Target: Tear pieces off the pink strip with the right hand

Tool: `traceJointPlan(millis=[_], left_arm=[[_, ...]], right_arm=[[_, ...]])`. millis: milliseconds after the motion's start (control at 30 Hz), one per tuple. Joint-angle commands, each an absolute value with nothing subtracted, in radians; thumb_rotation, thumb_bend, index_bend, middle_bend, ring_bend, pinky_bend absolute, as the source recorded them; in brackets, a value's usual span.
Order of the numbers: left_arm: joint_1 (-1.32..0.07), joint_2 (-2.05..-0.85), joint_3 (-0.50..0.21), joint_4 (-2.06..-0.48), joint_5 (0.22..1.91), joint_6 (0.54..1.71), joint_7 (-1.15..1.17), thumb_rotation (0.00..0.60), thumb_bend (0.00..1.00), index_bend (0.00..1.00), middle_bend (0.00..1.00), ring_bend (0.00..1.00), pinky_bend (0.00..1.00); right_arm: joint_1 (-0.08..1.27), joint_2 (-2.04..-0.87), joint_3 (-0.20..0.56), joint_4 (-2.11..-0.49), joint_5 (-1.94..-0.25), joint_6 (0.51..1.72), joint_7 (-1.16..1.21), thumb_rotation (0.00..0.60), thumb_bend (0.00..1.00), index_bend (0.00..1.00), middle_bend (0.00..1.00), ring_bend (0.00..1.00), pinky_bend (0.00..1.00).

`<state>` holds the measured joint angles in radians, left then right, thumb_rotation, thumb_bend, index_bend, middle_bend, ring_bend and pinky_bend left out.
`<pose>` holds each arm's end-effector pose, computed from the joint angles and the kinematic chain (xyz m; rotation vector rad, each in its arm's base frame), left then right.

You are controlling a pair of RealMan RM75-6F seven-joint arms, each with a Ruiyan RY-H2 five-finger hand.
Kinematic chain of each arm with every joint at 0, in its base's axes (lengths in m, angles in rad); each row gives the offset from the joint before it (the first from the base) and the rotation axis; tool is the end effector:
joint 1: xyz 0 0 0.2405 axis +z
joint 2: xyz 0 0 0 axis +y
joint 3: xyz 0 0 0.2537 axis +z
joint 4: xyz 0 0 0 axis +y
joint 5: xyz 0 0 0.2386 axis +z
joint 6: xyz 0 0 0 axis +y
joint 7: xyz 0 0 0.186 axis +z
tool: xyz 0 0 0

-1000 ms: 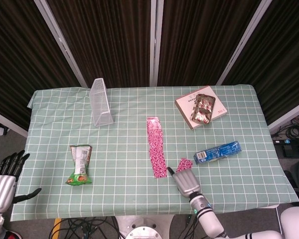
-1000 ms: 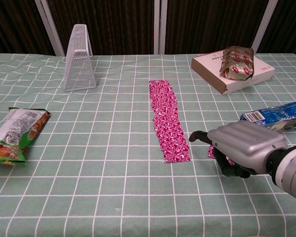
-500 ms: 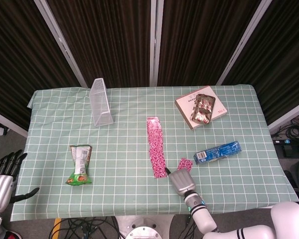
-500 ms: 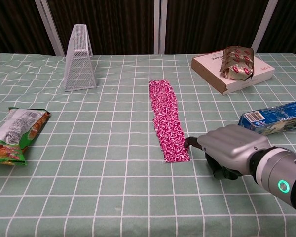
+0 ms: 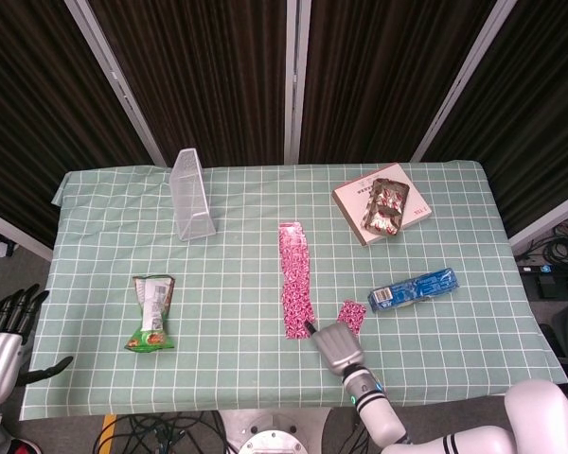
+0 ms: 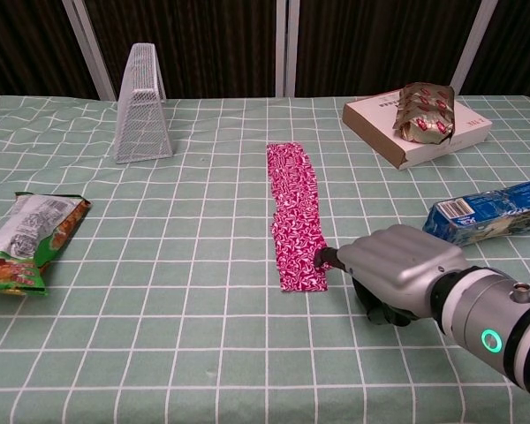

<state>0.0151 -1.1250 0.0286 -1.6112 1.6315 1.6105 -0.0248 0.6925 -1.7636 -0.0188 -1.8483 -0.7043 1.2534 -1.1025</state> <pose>-0.3146 0.1741 0.1283 -1.4012 -0.9067 -0.9548 -0.1111 -0.2329 -0.1356 2.0816 -0.9180 0.4470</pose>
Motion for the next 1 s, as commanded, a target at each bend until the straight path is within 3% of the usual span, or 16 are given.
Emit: traceJointPlan(millis=[33, 1000], left_arm=[[0.016, -1.125, 0.028, -1.612, 1.630, 1.612, -0.026, 0.490, 0.01, 0.06, 0.01, 0.00, 0.09], [0.020, -1.121, 0.026, -1.604, 1.632, 1.620, -0.037, 0.492, 0.01, 0.06, 0.01, 0.00, 0.09]], right_arm=[[0.695, -1.769, -0.021, -1.846, -0.708, 1.256, -1.102, 0.600, 1.00, 0.14, 0.89, 0.76, 0.69], [0.723, -1.799, -0.057, -1.879, -0.715, 1.277, -1.135, 0.600, 1.00, 0.16, 0.89, 0.76, 0.69]])
